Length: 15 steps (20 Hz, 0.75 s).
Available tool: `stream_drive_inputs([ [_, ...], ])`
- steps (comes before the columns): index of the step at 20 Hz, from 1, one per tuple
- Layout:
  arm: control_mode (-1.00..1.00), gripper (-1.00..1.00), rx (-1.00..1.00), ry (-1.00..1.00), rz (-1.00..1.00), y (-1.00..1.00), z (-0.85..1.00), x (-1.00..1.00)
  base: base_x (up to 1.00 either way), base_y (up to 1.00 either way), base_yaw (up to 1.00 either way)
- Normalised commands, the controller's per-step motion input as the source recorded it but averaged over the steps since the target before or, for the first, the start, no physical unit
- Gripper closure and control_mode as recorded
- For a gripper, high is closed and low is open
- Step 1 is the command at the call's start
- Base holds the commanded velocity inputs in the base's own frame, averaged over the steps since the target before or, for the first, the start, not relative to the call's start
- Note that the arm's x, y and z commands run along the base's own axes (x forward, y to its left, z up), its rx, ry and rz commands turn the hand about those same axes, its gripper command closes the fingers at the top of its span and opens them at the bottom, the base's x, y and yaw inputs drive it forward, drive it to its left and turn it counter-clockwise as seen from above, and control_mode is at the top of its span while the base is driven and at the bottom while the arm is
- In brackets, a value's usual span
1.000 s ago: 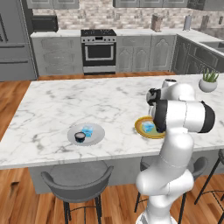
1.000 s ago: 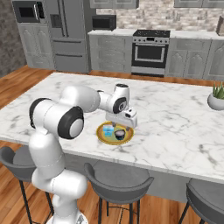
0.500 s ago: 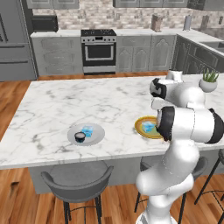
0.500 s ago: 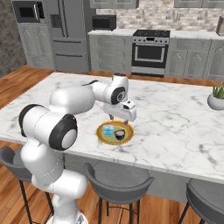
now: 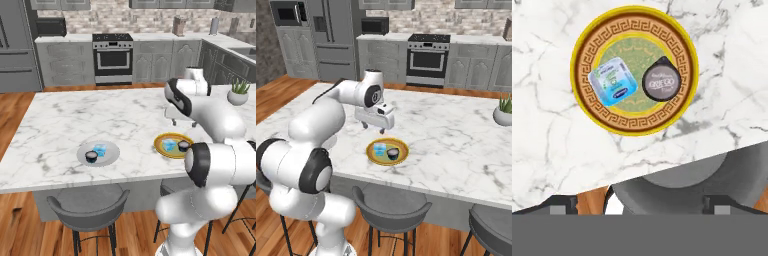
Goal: Place two yogurt containers on each plate.
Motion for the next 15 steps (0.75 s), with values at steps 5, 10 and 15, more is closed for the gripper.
stream_drive_inputs([
  [5, -1.00, -1.00, 0.00, -0.06, 0.00, 0.44, 0.73, -0.66, 0.00, 0.00, 0.00],
  [10, -1.00, -1.00, 0.00, -0.19, 0.00, 0.27, 0.68, -0.69, 0.00, 0.00, 0.00],
  [15, -1.00, -1.00, -0.01, -0.17, 0.00, 0.09, 0.44, -0.71, 0.00, 0.00, 0.00],
])
